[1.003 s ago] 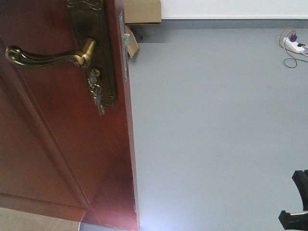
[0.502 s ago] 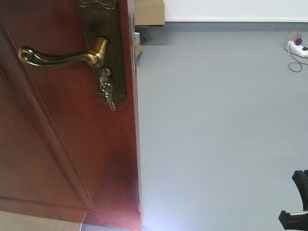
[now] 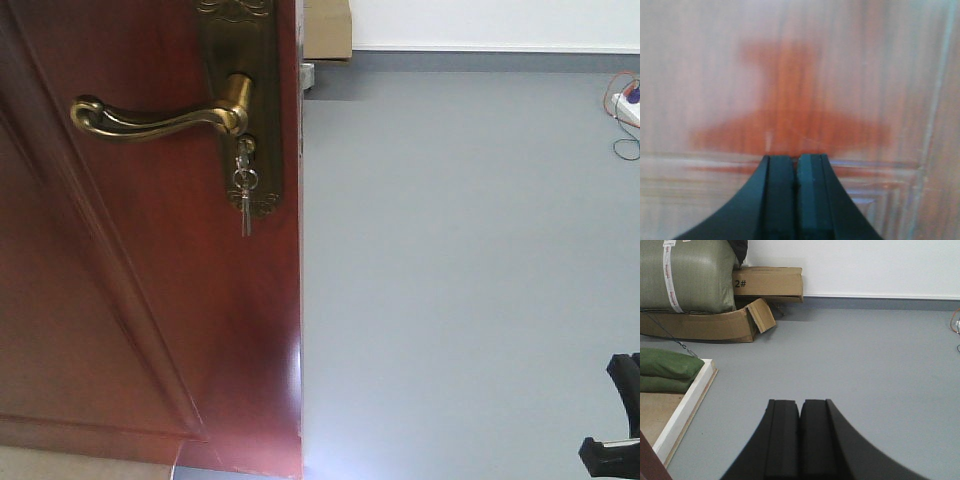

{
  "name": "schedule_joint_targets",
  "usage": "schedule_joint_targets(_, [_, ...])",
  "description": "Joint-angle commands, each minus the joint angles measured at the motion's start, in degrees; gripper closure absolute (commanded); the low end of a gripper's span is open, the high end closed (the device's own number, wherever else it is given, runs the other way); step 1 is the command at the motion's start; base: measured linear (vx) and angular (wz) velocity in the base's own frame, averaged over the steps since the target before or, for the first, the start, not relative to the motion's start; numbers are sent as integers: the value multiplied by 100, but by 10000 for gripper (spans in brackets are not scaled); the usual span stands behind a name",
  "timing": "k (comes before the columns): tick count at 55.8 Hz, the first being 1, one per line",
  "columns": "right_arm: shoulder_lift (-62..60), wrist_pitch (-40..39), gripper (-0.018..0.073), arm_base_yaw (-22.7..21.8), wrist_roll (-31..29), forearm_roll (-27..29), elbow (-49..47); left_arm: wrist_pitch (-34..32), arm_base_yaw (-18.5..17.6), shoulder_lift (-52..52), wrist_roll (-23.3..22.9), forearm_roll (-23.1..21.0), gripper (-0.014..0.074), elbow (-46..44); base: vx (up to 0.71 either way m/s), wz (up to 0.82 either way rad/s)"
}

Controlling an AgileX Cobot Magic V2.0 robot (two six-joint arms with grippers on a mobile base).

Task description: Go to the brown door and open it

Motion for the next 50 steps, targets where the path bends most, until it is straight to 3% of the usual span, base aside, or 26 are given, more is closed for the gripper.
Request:
schedule_joint_targets(1, [-32, -455, 559, 8, -53, -21, 19, -214, -11, -18, -8, -8, 600, -162, 5, 3])
schedule_joint_targets(50, [-32, -455, 559, 8, -53, -21, 19, -214, -11, -18, -8, -8, 600, -162, 5, 3])
